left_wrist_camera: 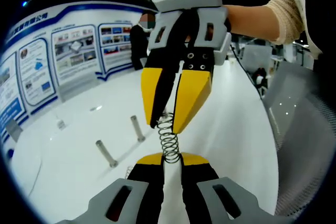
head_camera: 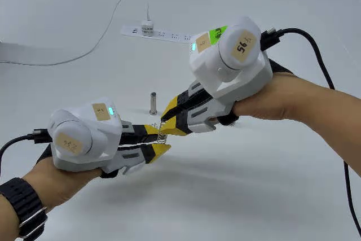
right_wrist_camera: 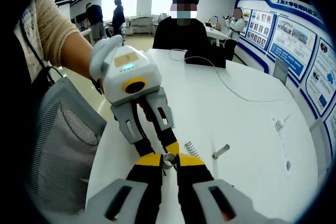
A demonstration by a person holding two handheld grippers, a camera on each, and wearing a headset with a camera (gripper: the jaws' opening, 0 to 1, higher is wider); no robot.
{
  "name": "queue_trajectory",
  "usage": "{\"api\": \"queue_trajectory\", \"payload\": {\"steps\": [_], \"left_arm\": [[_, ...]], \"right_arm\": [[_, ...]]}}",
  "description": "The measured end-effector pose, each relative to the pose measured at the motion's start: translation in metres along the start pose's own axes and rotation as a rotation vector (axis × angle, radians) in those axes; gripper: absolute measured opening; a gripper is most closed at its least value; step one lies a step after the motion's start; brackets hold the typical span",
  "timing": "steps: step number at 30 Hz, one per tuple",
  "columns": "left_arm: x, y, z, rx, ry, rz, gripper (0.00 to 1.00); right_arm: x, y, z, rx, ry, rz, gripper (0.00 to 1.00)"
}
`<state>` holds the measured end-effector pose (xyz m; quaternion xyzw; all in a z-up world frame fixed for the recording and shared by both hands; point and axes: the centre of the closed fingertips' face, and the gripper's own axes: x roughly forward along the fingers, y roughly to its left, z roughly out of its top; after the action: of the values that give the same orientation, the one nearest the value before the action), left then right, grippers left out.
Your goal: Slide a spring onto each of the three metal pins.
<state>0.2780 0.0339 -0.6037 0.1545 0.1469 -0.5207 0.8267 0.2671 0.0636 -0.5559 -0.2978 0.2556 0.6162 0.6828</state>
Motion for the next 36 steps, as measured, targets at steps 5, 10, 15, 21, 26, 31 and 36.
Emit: {"api": "queue_trajectory", "payload": {"steps": [5, 10, 15, 21, 26, 31, 36], "left_arm": [[0.001, 0.0, 0.002, -0.001, -0.003, -0.001, 0.11], [0.001, -0.001, 0.003, -0.002, -0.005, 0.001, 0.11], [0.001, -0.003, 0.002, -0.007, -0.002, -0.004, 0.14], [-0.001, -0.003, 0.002, -0.033, -0.009, 0.005, 0.21], [-0.005, 0.002, -0.002, -0.065, -0.01, 0.024, 0.3], [-0.01, 0.011, -0.006, -0.093, -0.013, 0.054, 0.36], [-0.017, 0.018, -0.011, -0.108, -0.007, 0.085, 0.43]], "right_arm": [[0.001, 0.001, 0.004, 0.003, -0.016, -0.005, 0.11], [0.0, 0.001, 0.004, -0.002, -0.017, -0.014, 0.11], [0.0, -0.002, 0.002, -0.006, -0.01, -0.017, 0.11], [-0.002, -0.004, 0.001, -0.005, -0.009, -0.021, 0.11], [-0.003, -0.009, -0.001, -0.001, -0.006, -0.027, 0.11], [-0.009, -0.013, -0.001, 0.008, -0.012, -0.043, 0.11], [-0.013, -0.017, -0.004, 0.014, -0.011, -0.056, 0.11]]}}
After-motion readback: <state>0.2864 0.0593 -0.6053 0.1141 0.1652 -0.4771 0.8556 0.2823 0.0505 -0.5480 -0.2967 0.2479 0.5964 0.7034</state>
